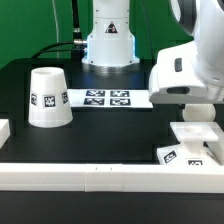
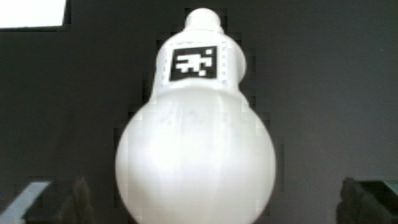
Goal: Assemble lamp
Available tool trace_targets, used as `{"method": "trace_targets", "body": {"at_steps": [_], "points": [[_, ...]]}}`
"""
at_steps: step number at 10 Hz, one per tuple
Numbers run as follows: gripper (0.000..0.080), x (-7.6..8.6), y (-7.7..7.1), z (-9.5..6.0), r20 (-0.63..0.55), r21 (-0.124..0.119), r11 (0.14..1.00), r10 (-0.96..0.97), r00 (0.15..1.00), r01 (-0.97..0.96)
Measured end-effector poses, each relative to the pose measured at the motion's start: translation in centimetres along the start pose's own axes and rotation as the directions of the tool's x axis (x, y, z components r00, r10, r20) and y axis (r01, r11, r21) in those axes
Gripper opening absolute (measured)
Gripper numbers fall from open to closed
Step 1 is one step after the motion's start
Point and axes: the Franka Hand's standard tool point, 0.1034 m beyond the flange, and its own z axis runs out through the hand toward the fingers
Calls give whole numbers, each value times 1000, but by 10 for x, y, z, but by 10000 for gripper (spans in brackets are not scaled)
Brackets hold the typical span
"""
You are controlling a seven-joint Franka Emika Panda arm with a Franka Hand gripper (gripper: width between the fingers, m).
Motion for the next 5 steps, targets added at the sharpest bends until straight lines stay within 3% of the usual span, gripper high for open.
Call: {"method": "trace_targets", "body": {"at_steps": [3, 5], "points": [[699, 2, 0, 1, -5, 0, 1000, 1, 1000, -1], [699, 6, 0, 15, -17, -2, 1000, 7, 1000, -7]]}}
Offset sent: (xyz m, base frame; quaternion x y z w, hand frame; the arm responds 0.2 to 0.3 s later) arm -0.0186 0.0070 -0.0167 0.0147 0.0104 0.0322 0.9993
